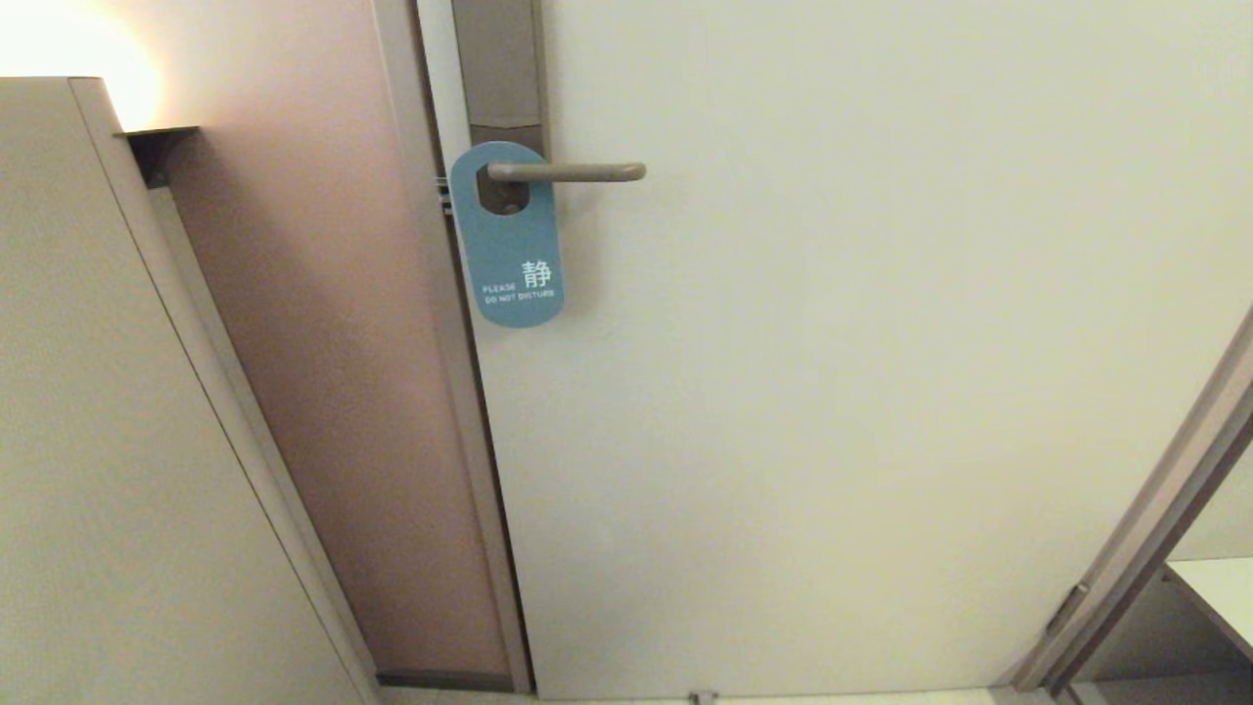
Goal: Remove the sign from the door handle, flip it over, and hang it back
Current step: Take down the sign
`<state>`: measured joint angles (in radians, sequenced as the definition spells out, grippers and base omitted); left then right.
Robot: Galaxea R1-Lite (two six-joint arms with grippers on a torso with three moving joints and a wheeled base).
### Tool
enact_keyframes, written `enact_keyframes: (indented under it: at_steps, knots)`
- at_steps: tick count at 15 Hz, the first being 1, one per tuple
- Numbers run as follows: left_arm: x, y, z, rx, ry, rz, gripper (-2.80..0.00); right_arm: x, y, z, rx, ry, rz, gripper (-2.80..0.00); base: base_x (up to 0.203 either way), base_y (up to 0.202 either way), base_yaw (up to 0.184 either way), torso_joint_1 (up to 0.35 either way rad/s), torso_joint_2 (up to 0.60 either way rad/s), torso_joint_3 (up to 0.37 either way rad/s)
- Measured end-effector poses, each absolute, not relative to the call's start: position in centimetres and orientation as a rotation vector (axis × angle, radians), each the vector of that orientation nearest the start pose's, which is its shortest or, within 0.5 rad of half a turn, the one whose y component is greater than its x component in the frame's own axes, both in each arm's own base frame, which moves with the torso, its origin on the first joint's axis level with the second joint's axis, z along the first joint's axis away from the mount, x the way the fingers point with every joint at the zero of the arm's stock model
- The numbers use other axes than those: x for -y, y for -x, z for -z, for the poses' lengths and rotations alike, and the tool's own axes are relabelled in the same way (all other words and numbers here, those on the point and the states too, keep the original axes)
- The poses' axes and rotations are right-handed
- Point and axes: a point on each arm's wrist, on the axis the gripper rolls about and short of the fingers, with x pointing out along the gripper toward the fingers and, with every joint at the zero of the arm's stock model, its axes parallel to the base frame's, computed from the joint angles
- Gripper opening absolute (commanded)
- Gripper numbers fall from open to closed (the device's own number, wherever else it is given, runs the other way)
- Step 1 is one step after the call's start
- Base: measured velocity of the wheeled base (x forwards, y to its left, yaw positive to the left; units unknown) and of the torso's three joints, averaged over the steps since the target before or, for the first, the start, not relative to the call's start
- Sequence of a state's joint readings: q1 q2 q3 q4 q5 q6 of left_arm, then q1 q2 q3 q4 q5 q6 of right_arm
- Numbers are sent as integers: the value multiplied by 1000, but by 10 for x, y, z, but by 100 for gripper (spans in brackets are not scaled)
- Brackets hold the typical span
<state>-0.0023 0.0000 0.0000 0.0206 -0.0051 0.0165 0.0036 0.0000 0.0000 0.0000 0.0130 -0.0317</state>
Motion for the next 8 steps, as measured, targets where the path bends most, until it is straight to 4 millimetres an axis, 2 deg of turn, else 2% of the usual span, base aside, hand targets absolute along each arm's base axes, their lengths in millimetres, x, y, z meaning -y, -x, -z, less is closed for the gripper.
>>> enact_keyframes:
  at_steps: [8]
  knots:
    - [0,23,-73,-21,-17,8,-280,0,23,-75,0,32,-17,-280,0,0,0,0,0,0]
